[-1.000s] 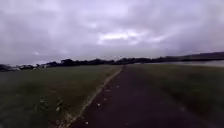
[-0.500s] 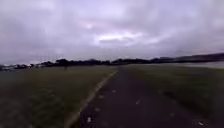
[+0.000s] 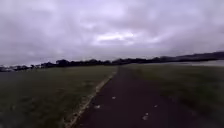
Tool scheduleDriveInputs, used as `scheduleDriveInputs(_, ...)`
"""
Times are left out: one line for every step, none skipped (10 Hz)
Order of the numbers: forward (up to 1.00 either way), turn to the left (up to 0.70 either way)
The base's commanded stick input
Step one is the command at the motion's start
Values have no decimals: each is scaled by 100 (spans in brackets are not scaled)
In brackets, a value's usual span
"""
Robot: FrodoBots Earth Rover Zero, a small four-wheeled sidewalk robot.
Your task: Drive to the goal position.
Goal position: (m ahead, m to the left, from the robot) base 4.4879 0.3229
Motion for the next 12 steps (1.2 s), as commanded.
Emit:
scheduleDriveInputs(85, 0)
scheduleDriveInputs(85, 0)
scheduleDriveInputs(85, 0)
scheduleDriveInputs(85, 0)
scheduleDriveInputs(85, 0)
scheduleDriveInputs(85, 0)
scheduleDriveInputs(85, 0)
scheduleDriveInputs(85, 0)
scheduleDriveInputs(85, 0)
scheduleDriveInputs(85, -29)
scheduleDriveInputs(85, -30)
scheduleDriveInputs(85, -32)
